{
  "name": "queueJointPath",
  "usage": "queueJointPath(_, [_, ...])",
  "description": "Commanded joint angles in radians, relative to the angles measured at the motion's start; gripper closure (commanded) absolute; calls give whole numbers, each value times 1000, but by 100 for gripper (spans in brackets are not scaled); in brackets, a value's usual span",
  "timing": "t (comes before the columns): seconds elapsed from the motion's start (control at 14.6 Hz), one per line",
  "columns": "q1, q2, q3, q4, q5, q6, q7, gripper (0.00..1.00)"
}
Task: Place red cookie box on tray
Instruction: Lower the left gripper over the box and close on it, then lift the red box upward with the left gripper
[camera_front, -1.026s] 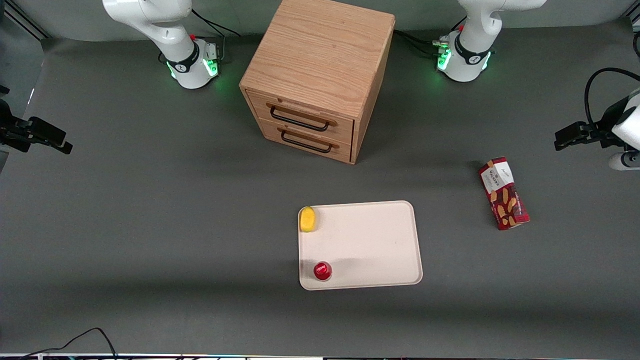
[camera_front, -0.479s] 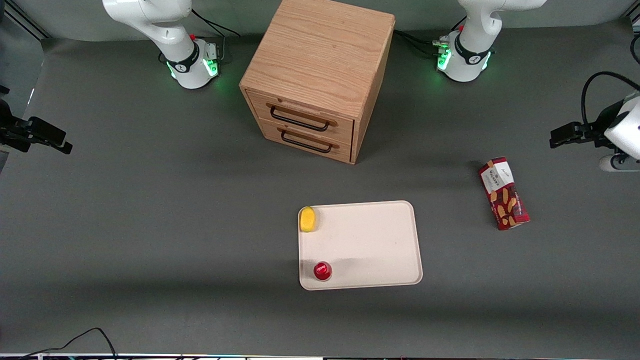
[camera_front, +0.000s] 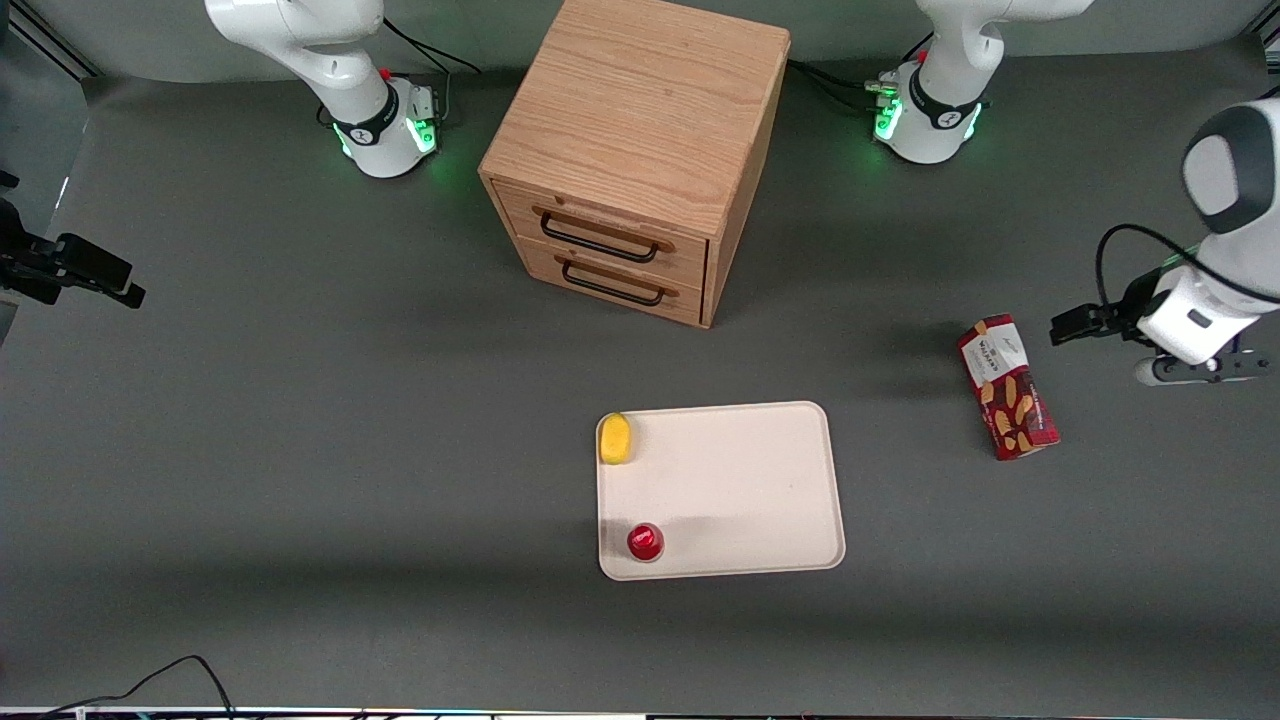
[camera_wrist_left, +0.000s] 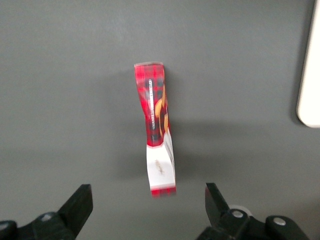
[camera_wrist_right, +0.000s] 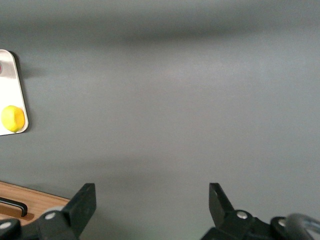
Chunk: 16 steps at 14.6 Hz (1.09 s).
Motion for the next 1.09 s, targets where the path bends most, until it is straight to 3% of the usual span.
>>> queueJointPath(0.0, [-6,-1,3,-183,-26,263,4,0])
queueJointPath(0.34, [-14,164,-2,-201,-66,512,10,0])
queueJointPath(0.48, [-20,213,-8,-200,-78,572,10,10])
queueJointPath(0.62, [-20,251,-33,-200,-106,641,14,47])
queueJointPath(0.75, [-20,259,-36,-200,-111,646,13,94])
queueJointPath(0.82, [-21,256,-36,-200,-111,646,13,100])
queueJointPath(1.03, [-18,235,-36,-200,-111,632,23,100])
